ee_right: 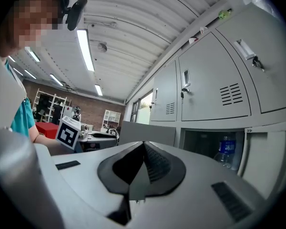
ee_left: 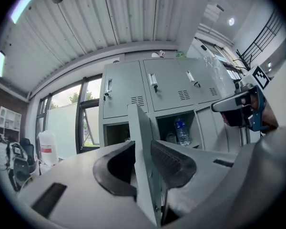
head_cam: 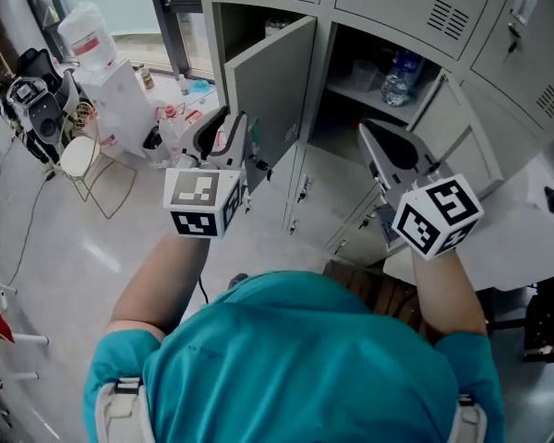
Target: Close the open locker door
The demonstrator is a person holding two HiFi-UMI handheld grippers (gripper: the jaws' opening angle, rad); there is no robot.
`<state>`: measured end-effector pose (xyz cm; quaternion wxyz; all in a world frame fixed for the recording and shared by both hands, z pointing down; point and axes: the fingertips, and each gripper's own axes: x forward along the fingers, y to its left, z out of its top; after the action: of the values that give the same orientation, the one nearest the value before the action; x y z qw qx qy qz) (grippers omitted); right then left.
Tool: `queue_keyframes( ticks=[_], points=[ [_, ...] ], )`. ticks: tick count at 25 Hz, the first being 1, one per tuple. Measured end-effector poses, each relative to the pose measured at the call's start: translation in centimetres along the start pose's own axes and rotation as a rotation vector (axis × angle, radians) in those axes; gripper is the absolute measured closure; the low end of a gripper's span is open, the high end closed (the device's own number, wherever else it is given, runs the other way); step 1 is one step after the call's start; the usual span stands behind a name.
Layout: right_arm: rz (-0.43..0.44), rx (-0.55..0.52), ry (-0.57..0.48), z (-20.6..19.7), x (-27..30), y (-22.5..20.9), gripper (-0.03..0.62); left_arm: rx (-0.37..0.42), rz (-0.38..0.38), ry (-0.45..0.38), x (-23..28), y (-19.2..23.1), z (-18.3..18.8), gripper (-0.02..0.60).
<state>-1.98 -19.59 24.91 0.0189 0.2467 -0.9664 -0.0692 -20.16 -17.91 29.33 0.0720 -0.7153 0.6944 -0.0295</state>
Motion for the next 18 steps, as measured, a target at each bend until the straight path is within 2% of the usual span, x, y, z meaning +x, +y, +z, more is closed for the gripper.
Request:
queue_keyframes(
  ticks=[12,18],
  points=[
    [-0.008,-0.003,0.003,-0.4,-1.0,-1.3,0.595,0.002,0.096,0.034,1.6,1.4,-1.8,0.497],
    [-0.005,-0.008,0.011,-0.8,-0.3,-1.3,0.595,0.021,0.11,0.035,1.9,2.8,-1.9,0.503]
  ],
)
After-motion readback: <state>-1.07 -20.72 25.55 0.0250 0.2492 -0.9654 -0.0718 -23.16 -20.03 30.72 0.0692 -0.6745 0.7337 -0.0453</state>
